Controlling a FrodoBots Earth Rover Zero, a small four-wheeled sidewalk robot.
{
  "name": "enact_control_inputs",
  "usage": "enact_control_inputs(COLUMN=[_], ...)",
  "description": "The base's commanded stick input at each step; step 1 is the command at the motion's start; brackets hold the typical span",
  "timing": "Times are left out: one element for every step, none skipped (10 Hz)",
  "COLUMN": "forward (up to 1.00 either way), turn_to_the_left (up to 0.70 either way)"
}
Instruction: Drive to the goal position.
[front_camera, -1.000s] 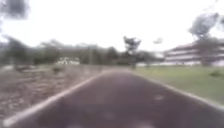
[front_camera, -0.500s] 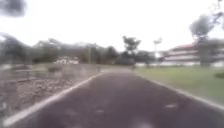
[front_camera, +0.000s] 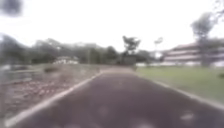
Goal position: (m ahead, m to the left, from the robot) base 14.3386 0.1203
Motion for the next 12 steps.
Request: enact_control_inputs(forward=[0.70,0.70,0.70,0.70,0.70,0.70,0.70,0.70,0.70,0.70,0.70,0.70], turn_to_the_left=[0.00,0.00,0.00,0.00,0.00,0.00,0.00,0.00,0.00,0.00,0.00,0.00])
